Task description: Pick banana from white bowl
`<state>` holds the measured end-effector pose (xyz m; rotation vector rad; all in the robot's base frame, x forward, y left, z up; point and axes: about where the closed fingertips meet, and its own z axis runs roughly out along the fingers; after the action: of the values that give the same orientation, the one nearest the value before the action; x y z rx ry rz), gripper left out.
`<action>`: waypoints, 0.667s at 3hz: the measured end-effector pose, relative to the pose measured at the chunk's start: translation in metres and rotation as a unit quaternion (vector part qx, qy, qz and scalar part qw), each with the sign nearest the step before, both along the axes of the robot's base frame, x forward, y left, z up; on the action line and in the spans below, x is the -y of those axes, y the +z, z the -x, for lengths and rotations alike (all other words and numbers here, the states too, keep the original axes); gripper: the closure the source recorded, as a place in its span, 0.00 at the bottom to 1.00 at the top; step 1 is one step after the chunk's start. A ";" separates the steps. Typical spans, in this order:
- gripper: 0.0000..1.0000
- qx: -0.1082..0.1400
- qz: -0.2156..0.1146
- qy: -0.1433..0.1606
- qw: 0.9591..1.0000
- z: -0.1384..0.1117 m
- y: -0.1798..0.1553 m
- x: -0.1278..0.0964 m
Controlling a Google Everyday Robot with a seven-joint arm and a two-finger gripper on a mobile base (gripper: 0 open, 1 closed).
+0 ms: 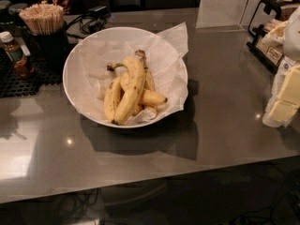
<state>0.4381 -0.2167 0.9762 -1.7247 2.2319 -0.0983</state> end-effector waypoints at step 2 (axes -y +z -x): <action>0.00 0.004 -0.004 0.013 1.000 -0.005 0.002 -0.006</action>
Offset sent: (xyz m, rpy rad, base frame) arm 0.0106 0.0123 -0.0007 0.0152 0.0054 0.0603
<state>0.4432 -0.2103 0.9786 -1.7462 2.1997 -0.0917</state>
